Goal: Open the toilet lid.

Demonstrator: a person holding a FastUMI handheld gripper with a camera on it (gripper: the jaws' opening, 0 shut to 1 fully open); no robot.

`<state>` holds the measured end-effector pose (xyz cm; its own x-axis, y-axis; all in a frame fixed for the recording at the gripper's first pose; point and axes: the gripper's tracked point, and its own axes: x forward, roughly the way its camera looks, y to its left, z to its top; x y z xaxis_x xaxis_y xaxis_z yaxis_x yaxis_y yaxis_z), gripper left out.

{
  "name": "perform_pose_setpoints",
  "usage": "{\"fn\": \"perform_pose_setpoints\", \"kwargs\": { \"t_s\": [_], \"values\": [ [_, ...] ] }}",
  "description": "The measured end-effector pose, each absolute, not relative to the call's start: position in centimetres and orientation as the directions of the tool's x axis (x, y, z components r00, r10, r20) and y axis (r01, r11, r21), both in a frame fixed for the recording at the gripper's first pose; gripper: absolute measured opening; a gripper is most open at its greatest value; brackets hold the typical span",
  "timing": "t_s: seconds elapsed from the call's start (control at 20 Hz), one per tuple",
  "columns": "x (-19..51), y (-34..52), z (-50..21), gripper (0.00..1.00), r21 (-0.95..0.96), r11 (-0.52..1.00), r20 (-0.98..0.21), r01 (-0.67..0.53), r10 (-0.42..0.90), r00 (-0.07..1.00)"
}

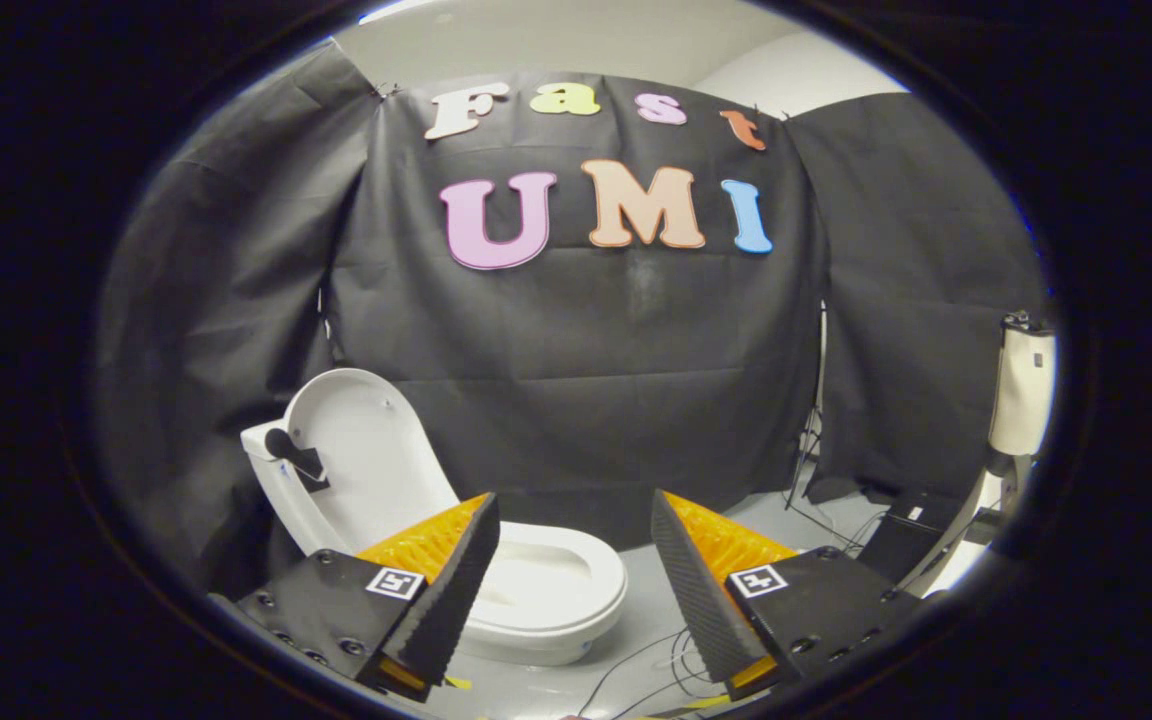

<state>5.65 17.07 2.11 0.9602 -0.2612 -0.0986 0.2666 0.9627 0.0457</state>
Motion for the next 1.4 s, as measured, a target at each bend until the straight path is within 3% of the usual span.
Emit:
{"fn": "perform_pose_setpoints", "kwargs": {
  "t_s": [0.25,1.4],
  "values": [
    [6.9,19.3,1.6,0.97,0.036,0.984,-0.100,0.173,-0.168,0.981],
    [7.0,19.6,1.9,0.96,0.063,0.982,-0.091,0.179,-0.173,0.981]
  ]
}}
